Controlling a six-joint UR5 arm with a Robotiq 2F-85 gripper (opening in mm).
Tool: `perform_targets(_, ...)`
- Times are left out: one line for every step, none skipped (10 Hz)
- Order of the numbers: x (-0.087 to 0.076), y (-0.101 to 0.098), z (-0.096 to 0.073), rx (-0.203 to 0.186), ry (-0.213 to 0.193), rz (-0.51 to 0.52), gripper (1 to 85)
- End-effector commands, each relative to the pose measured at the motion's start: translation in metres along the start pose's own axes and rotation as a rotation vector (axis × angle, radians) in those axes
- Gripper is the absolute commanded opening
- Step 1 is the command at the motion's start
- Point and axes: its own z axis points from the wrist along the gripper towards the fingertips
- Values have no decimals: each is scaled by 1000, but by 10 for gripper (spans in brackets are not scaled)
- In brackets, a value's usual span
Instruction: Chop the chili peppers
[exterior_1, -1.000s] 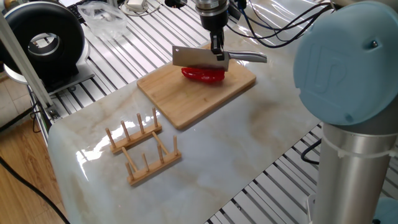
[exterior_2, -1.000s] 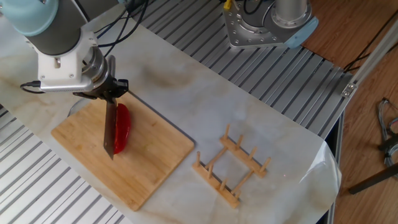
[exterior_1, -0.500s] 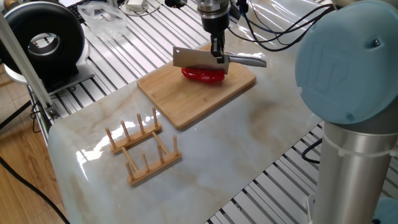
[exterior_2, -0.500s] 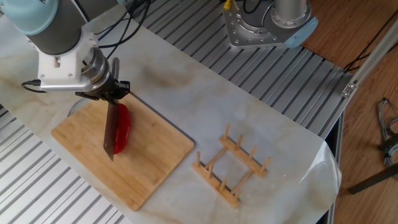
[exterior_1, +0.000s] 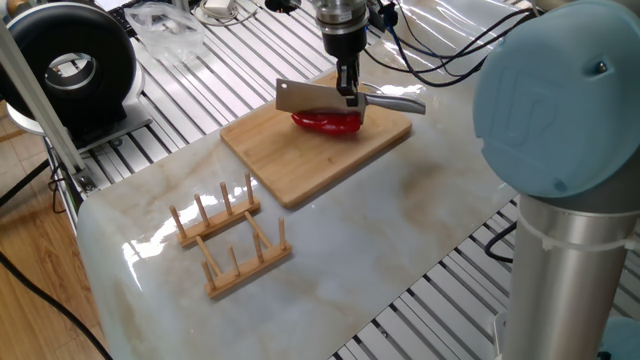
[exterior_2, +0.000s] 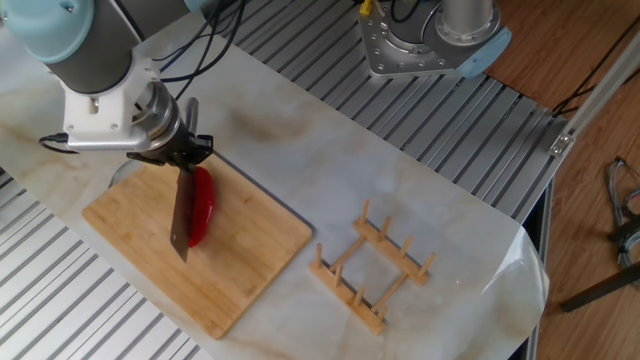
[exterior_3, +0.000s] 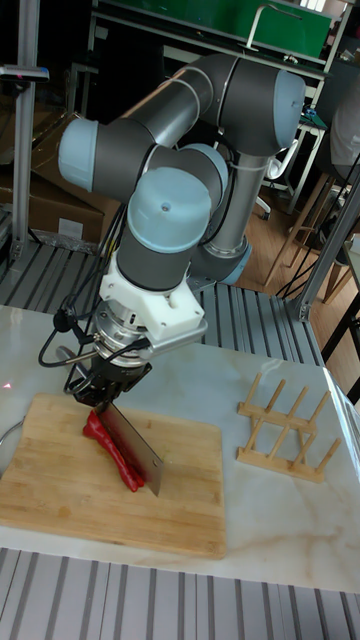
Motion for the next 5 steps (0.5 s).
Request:
perform_targets(-5,6,0,-26,-18,37,13)
perform_targets(-4,3,0,-13,-13,46,13)
perform_targets(-4,3,0,-13,-13,51,13)
perform_targets(-5,4,-1,-15,-17,54,13)
perform_targets(-6,5,-1,-20,-21,59,13)
